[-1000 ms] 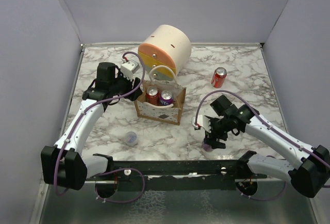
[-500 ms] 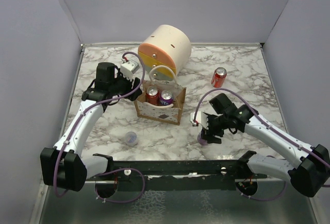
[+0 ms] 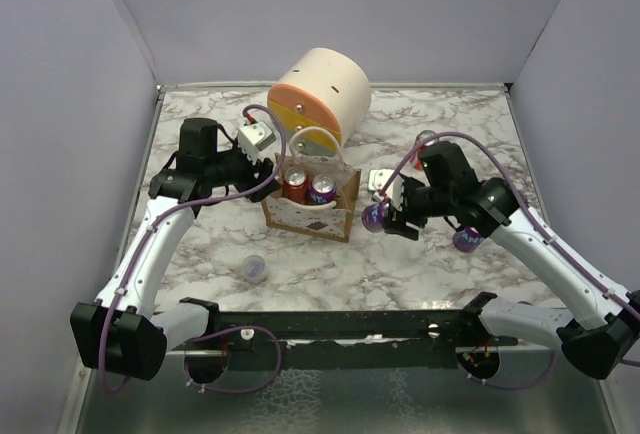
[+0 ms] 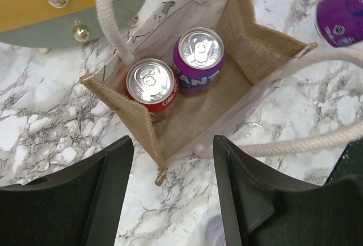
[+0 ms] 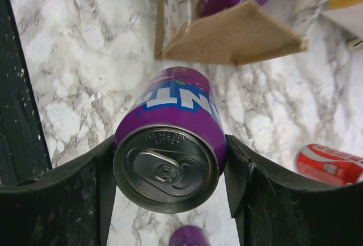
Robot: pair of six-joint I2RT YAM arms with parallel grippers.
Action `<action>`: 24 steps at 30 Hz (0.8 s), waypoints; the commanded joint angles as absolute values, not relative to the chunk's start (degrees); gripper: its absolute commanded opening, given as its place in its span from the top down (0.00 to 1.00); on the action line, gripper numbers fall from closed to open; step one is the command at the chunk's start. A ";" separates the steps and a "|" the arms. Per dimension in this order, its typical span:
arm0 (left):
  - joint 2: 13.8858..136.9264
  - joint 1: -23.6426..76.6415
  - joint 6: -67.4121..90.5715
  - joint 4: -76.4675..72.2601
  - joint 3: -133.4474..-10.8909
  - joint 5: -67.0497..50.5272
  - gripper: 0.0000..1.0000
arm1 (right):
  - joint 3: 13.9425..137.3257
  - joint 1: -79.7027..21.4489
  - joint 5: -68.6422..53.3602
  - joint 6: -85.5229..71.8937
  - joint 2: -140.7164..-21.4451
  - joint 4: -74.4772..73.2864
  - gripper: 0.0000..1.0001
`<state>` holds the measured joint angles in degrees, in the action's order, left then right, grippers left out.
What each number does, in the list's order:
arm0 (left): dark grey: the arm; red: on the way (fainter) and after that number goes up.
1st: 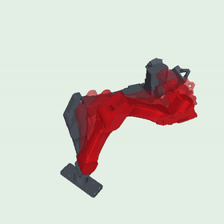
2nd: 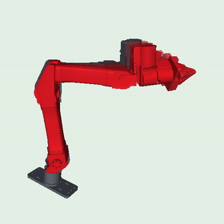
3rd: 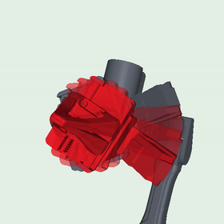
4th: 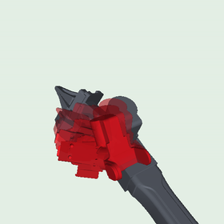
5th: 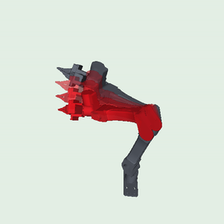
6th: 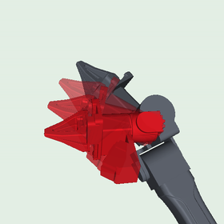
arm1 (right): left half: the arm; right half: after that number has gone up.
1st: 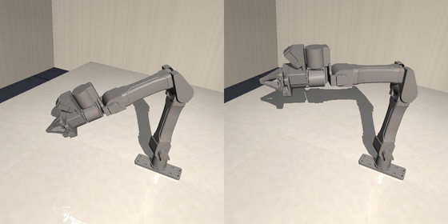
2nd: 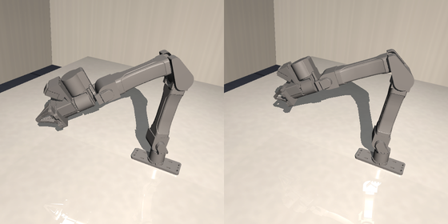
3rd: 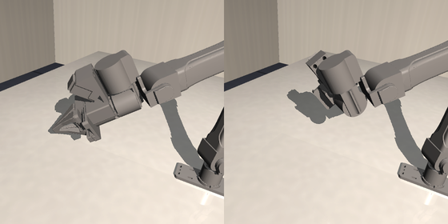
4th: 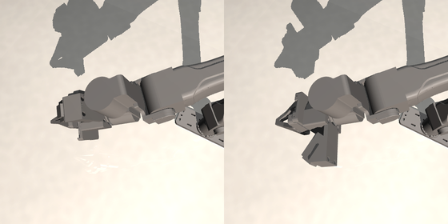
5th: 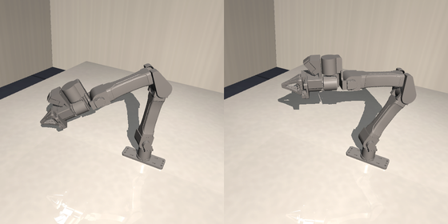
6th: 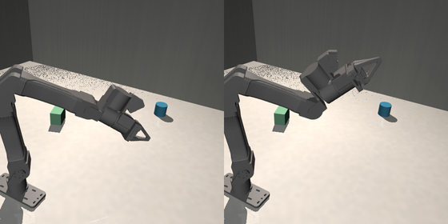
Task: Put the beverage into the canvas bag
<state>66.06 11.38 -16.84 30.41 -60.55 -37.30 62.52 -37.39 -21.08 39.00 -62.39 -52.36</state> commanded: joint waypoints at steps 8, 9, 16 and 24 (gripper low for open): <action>63.65 11.97 -33.36 45.20 -66.20 -42.62 0.41 | 81.37 -37.18 -23.27 33.85 -72.56 -44.33 0.68; 63.82 12.17 -34.13 45.66 -66.26 -42.58 0.41 | 82.75 -37.13 -23.38 33.09 -73.60 -43.93 0.67; 65.59 17.41 -40.20 48.92 -66.75 -40.37 0.41 | 89.08 -37.12 -26.18 27.98 -79.01 -41.52 0.67; 68.86 24.03 -43.14 48.44 -67.73 -37.92 0.41 | 91.73 -37.18 -31.39 26.00 -83.19 -40.51 0.69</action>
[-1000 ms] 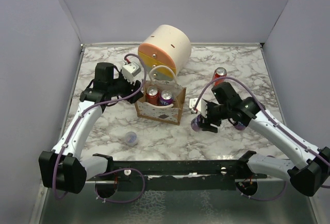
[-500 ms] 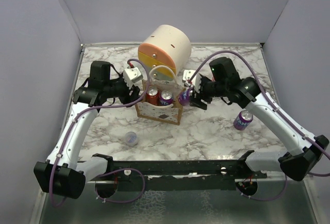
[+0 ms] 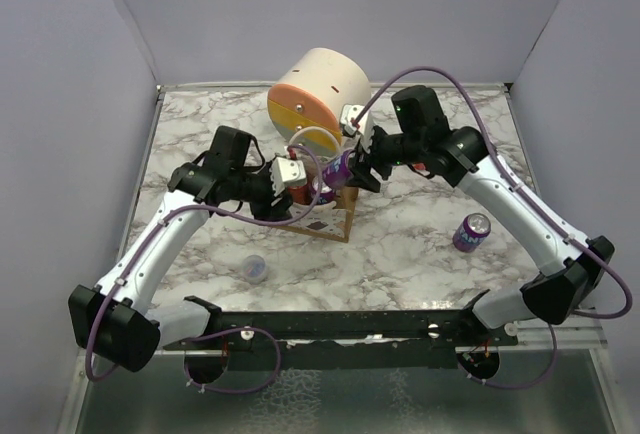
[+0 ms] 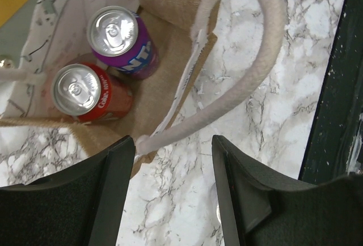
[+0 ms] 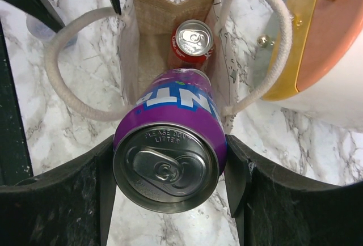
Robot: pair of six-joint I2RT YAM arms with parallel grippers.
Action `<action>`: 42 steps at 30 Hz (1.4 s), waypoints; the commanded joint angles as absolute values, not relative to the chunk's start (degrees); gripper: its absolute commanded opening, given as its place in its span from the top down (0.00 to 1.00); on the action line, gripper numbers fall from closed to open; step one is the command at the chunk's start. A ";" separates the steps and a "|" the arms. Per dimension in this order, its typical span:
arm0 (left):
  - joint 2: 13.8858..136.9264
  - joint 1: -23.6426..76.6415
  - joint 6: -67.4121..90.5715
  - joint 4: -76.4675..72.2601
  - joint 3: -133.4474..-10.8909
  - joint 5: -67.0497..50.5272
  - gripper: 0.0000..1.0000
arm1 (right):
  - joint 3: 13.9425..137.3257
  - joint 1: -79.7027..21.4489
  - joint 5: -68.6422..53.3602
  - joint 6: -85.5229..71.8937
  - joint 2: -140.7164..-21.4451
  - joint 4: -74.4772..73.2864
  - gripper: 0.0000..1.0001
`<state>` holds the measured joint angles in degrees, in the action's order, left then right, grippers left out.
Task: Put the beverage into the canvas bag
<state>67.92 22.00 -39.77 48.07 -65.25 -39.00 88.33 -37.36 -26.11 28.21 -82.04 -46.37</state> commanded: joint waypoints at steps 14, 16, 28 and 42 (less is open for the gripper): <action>67.01 28.16 -49.20 50.45 -64.28 -40.91 0.81 | 94.57 -37.41 -38.61 22.51 -90.61 -39.36 0.72; 66.05 28.29 -51.04 50.89 -62.52 -40.87 0.84 | 95.73 -38.02 -39.13 22.09 -91.99 -39.72 0.73; 63.84 28.48 -55.54 50.47 -58.80 -44.36 0.99 | 99.90 -42.22 -35.51 17.71 -99.23 -39.37 0.79; 62.14 28.48 -58.91 51.74 -56.56 -43.79 1.00 | 100.90 -46.43 -26.03 18.63 -105.14 -42.23 0.83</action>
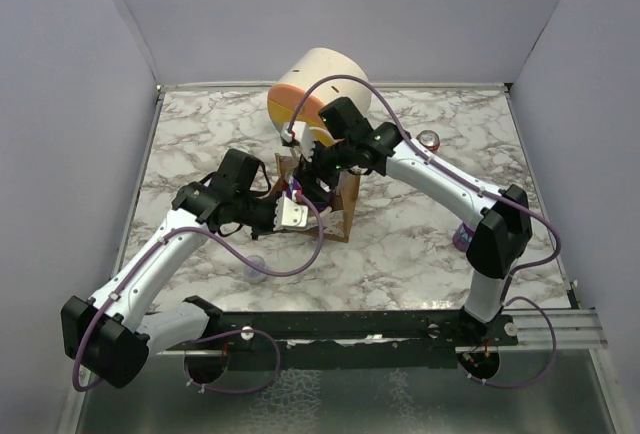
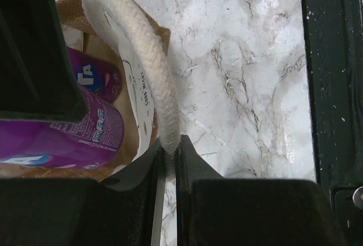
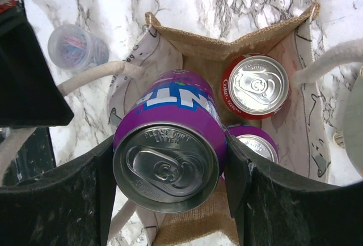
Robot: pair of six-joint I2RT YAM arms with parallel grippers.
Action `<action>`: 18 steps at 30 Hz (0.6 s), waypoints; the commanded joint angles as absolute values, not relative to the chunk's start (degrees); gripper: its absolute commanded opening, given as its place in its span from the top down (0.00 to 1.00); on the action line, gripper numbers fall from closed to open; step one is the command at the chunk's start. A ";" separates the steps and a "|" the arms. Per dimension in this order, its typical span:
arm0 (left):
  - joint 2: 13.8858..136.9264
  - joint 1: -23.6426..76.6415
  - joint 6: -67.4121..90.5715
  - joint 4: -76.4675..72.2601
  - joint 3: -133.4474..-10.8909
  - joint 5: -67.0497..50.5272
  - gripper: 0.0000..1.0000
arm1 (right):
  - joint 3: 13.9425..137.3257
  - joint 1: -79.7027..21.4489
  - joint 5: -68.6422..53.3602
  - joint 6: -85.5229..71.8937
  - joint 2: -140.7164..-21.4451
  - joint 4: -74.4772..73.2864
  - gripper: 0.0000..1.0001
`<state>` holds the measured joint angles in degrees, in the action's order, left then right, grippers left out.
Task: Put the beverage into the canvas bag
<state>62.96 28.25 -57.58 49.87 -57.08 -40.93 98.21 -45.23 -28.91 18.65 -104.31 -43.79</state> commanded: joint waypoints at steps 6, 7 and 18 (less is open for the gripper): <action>61.93 28.48 -59.51 51.34 -55.55 -43.26 1.00 | 100.63 -47.50 -23.56 18.72 -107.30 -42.87 0.84; 61.88 28.48 -59.70 51.45 -55.55 -43.44 1.00 | 100.56 -47.60 -23.29 18.72 -107.60 -42.93 0.84; 61.97 28.31 -59.96 51.75 -55.93 -44.12 1.00 | 98.82 -50.18 -20.49 20.01 -109.06 -41.23 0.84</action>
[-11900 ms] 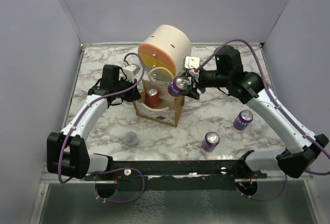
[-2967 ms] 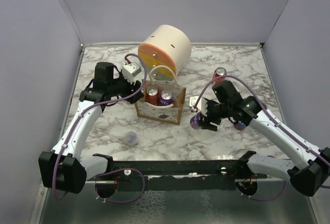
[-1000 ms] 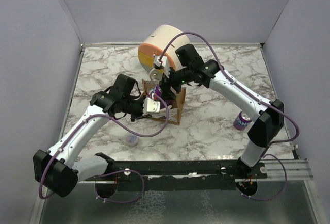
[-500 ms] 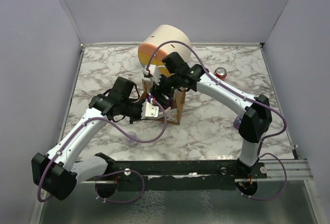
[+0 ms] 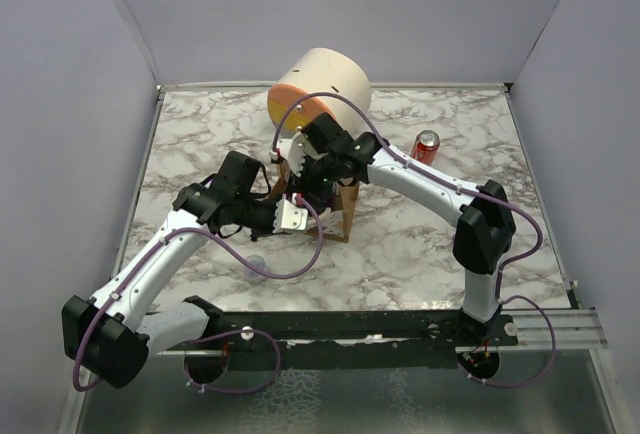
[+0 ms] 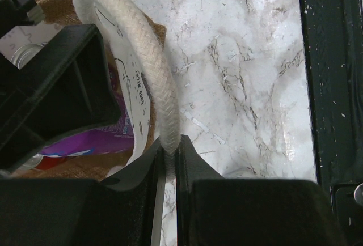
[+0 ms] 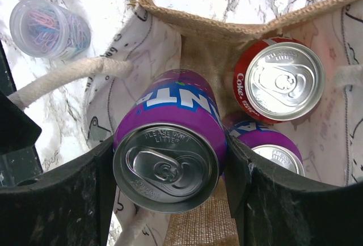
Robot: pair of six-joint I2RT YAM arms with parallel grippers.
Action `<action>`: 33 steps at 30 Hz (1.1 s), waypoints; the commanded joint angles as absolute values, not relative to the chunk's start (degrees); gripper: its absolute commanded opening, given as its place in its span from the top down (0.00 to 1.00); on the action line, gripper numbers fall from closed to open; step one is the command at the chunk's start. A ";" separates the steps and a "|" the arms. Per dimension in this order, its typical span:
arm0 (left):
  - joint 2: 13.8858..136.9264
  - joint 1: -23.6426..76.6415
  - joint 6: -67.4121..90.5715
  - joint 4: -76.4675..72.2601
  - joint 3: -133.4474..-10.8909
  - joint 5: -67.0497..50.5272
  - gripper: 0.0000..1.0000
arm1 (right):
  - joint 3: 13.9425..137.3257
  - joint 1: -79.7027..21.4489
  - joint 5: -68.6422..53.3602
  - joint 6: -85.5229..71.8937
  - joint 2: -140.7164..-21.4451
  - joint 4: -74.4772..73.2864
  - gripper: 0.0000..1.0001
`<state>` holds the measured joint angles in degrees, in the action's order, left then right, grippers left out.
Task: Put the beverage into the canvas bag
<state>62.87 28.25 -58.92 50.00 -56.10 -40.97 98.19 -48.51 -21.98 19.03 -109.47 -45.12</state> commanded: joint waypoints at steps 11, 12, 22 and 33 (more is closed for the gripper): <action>61.56 27.87 -60.04 51.87 -56.05 -44.79 1.00 | 98.64 -51.64 -19.01 20.04 -111.50 -41.05 0.83; 61.53 27.86 -60.06 51.91 -56.15 -44.86 1.00 | 98.54 -51.82 -18.80 20.08 -111.72 -40.88 0.82; 61.87 27.86 -60.01 51.93 -56.76 -44.93 1.00 | 99.17 -52.56 -14.43 21.08 -114.40 -39.44 0.82; 61.44 27.74 -60.07 52.73 -57.63 -45.51 1.00 | 99.23 -52.56 -14.77 21.69 -116.65 -39.63 0.79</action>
